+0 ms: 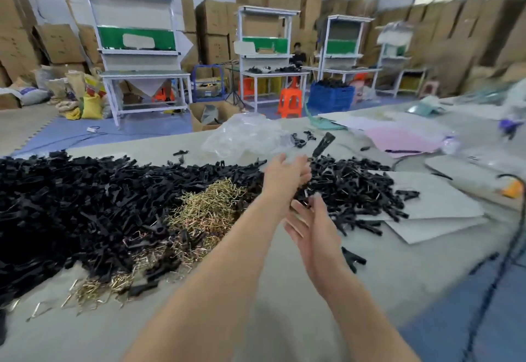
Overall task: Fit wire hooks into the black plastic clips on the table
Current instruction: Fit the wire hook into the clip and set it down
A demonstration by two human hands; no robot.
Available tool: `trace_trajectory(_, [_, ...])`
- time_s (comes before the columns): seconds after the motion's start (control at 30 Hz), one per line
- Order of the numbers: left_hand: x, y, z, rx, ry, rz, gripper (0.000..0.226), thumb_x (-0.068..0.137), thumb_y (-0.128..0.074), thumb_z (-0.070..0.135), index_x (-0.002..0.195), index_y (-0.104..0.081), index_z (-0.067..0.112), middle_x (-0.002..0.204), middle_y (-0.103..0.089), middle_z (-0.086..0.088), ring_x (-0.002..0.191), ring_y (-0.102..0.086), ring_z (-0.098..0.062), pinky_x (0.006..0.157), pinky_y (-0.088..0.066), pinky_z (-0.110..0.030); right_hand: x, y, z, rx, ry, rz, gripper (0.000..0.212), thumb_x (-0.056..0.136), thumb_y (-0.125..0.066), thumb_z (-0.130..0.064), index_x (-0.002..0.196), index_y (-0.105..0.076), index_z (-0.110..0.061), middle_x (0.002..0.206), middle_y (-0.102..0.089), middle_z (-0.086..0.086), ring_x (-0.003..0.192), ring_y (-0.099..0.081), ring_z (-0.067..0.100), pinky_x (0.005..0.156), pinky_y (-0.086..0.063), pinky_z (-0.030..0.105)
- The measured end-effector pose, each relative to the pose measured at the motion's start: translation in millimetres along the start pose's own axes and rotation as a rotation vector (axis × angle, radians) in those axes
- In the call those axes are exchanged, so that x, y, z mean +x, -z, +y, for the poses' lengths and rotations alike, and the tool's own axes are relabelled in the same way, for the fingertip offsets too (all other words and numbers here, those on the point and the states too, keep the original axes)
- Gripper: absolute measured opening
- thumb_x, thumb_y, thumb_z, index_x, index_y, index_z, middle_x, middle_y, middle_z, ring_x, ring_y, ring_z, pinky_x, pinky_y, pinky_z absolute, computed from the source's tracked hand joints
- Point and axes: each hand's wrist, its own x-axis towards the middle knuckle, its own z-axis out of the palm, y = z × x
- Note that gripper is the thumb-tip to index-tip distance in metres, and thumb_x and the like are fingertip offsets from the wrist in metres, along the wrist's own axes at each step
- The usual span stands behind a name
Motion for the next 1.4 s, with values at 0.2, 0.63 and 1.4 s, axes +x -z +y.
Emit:
trace_trajectory(0.2, [-13,20,-15,0.189,-0.094,-0.004,0.044,0.099,-0.057,0.025,0.141,-0.047,0.022,0.098,-0.07,0.004,0.091,-0.07,-0.009,0.09,-0.058,-0.036,-6,7,-14,-0.092,0.039,0.057,0.022,0.105,-0.047,-0.042,0.114,-0.063,-0.029,0.116,-0.072,0.0,0.101,-0.073,0.02,0.084,-0.058,0.035])
trace_trajectory(0.63, [-152,312,-84,1.227,-0.237,0.604,0.034,0.089,-0.068,0.002,0.121,-0.065,0.008,0.117,-0.063,-0.001,0.112,-0.06,-0.029,0.099,-0.044,-0.041,-45,-128,140,-1.169,0.587,-0.512,0.038,0.103,-0.043,-0.027,0.14,-0.047,-0.037,0.136,-0.051,-0.017,0.128,-0.041,-0.001,0.112,-0.031,0.021])
trace_trajectory(1.4, [-129,345,-84,1.236,-0.165,0.524,0.035,0.097,-0.043,0.043,0.125,-0.06,0.032,0.118,-0.057,0.022,0.11,-0.053,-0.005,0.095,-0.033,-0.024,-25,-173,192,-1.385,0.723,-0.533,0.02,0.091,-0.067,-0.03,0.111,-0.062,-0.034,0.106,-0.059,-0.02,0.114,-0.048,0.007,0.12,-0.025,0.039])
